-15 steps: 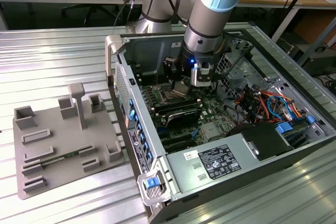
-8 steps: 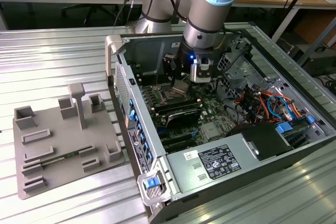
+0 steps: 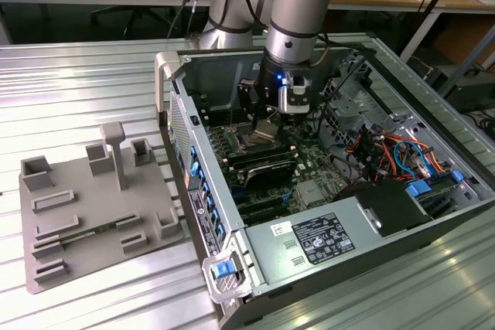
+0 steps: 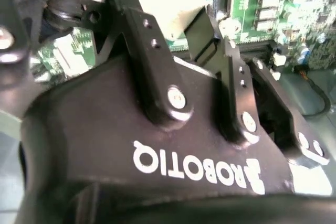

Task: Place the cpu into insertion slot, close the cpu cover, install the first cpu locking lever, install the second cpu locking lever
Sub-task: 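Place the cpu into insertion slot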

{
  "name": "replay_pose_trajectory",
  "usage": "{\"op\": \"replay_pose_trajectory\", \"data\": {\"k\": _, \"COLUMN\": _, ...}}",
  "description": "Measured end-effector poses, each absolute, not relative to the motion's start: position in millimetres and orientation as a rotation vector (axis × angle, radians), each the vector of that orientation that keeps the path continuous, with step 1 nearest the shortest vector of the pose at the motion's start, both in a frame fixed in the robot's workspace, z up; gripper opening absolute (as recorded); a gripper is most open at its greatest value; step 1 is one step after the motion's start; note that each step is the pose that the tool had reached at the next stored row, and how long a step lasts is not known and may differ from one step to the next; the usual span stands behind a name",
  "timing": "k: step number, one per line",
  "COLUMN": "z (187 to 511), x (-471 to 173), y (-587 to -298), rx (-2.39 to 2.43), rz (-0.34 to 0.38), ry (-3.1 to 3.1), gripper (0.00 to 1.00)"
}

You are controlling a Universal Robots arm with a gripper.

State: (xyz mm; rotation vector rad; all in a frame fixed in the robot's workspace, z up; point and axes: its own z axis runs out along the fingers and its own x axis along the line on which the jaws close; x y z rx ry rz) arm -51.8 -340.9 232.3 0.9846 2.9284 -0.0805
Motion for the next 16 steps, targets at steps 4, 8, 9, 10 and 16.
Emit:
{"op": "replay_pose_trajectory", "data": {"k": 4, "z": 236.8, "x": -52.2, "y": -340.9, "rx": 0.984, "rz": -0.08, "ry": 2.928, "gripper": 0.55}}
{"op": "replay_pose_trajectory", "data": {"k": 8, "z": 236.9, "x": -52.3, "y": -341.0, "rx": 1.053, "rz": -0.083, "ry": 2.906, "gripper": 0.55}}
{"op": "replay_pose_trajectory", "data": {"k": 9, "z": 236.8, "x": -52.3, "y": -340.9, "rx": 1.072, "rz": -0.083, "ry": 2.899, "gripper": 0.55}}
{"op": "replay_pose_trajectory", "data": {"k": 10, "z": 236.8, "x": -52.3, "y": -340.9, "rx": 1.085, "rz": -0.084, "ry": 2.894, "gripper": 0.55}}
{"op": "replay_pose_trajectory", "data": {"k": 16, "z": 236.8, "x": -52.3, "y": -340.9, "rx": 1.167, "rz": -0.087, "ry": 2.864, "gripper": 0.55}}
